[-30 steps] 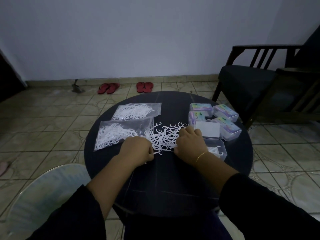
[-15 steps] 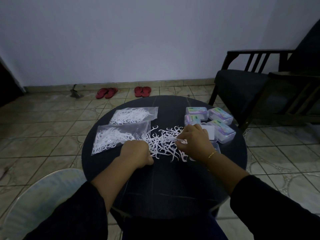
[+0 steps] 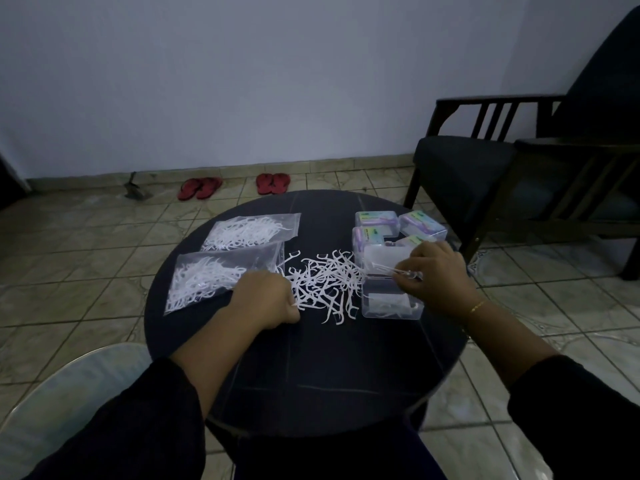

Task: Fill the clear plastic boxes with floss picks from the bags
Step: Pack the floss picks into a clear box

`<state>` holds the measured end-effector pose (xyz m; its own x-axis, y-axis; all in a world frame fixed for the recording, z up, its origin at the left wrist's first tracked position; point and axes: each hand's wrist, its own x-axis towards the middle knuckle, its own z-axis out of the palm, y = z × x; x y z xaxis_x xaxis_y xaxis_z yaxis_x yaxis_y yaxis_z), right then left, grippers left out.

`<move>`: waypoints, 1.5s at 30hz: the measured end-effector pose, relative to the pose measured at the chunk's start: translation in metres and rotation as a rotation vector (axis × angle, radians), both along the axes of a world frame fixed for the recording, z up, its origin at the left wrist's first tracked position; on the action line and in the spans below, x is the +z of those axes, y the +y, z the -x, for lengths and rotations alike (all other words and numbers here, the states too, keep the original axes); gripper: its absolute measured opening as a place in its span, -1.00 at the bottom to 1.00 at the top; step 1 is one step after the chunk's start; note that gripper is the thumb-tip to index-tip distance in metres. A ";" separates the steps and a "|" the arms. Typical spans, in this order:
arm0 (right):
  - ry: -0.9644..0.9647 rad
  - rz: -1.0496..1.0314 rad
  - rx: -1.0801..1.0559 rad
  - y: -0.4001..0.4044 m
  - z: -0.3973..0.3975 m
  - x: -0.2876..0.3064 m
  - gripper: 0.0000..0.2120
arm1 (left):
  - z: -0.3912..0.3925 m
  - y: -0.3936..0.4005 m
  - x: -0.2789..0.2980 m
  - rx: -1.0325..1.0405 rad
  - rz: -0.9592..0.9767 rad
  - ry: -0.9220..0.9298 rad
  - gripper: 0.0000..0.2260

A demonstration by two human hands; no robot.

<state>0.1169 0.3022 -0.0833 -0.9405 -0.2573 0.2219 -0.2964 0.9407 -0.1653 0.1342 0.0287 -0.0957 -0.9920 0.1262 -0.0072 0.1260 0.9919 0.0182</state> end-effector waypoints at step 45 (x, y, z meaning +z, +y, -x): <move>-0.152 0.043 0.037 -0.004 -0.016 -0.012 -0.72 | 0.021 0.051 0.010 -0.290 -0.070 -0.206 -0.56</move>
<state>0.1331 0.2985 -0.0950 -0.9541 -0.2861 0.0888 -0.2994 0.9206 -0.2506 0.1136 0.0793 -0.0856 -0.8936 0.4090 -0.1850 0.3882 0.9110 0.1390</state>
